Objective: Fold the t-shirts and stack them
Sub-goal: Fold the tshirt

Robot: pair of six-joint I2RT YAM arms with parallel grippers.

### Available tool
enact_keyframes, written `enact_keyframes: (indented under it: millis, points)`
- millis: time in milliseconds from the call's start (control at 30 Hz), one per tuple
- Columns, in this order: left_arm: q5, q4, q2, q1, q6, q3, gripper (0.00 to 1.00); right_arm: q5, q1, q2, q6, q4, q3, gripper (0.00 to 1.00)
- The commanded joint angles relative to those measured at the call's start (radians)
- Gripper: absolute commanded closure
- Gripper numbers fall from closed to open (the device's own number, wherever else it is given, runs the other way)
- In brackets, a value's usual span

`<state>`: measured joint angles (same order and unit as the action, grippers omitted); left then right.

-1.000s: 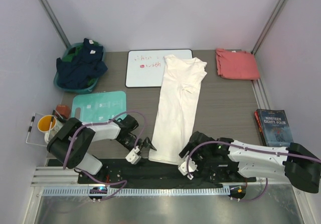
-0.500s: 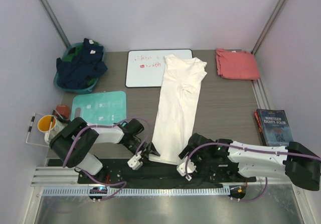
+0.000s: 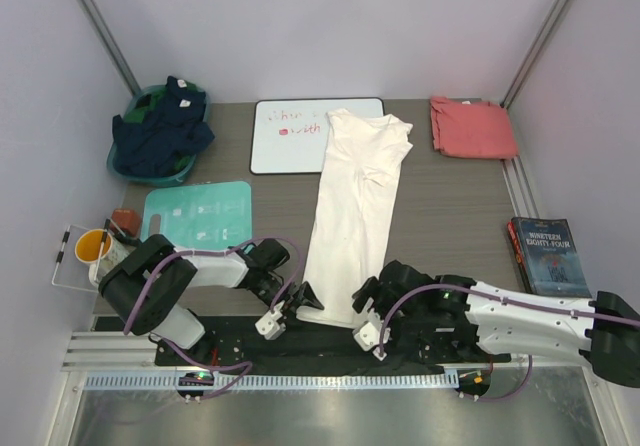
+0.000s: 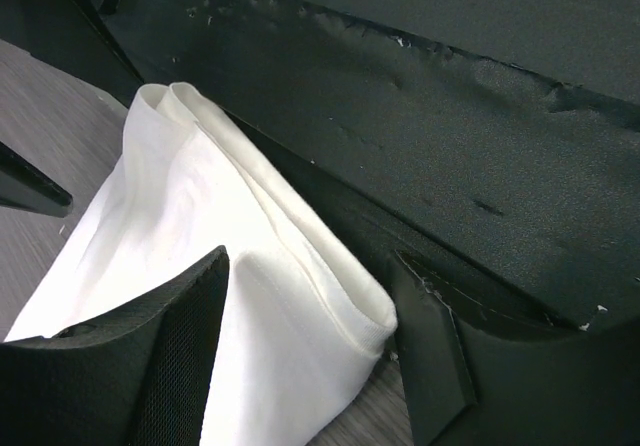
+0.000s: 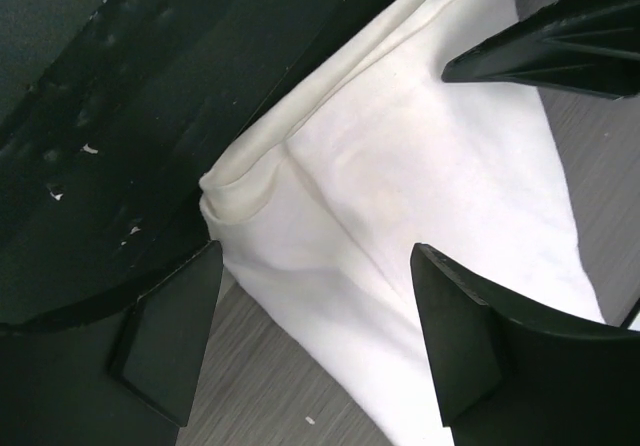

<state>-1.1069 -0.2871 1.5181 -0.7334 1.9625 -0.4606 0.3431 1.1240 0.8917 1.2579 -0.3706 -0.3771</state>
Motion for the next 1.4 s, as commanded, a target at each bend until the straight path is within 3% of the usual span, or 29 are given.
enact_keyframes:
  millis: [0, 100, 433, 800, 1167, 1367]
  points:
    - [0.067, 0.134, -0.007, 0.002, 0.316, 0.0, 0.35, 0.043, 0.007, 0.006, 0.028, 0.011, -0.033, 0.22]
    - [0.073, 0.147, -0.009, 0.002, 0.302, 0.0, 0.36, 0.036, 0.005, 0.058, 0.02, 0.038, -0.039, 0.26]
    - [0.097, 0.187, -0.012, 0.002, 0.263, 0.005, 0.38, 0.057, 0.005, 0.058, 0.021, 0.016, -0.033, 0.26]
    - [0.111, 0.223, -0.018, 0.002, 0.233, 0.013, 0.4, 0.062, 0.008, 0.148, 0.008, 0.128, -0.006, 0.27]
    - [0.122, 0.261, -0.027, 0.0, 0.197, 0.023, 0.41, 0.085, 0.011, 0.122, 0.023, 0.004, -0.029, 0.23]
    - [0.128, 0.267, -0.032, 0.002, 0.187, 0.028, 0.41, 0.05, 0.025, 0.174, -0.026, 0.113, -0.019, 0.34]
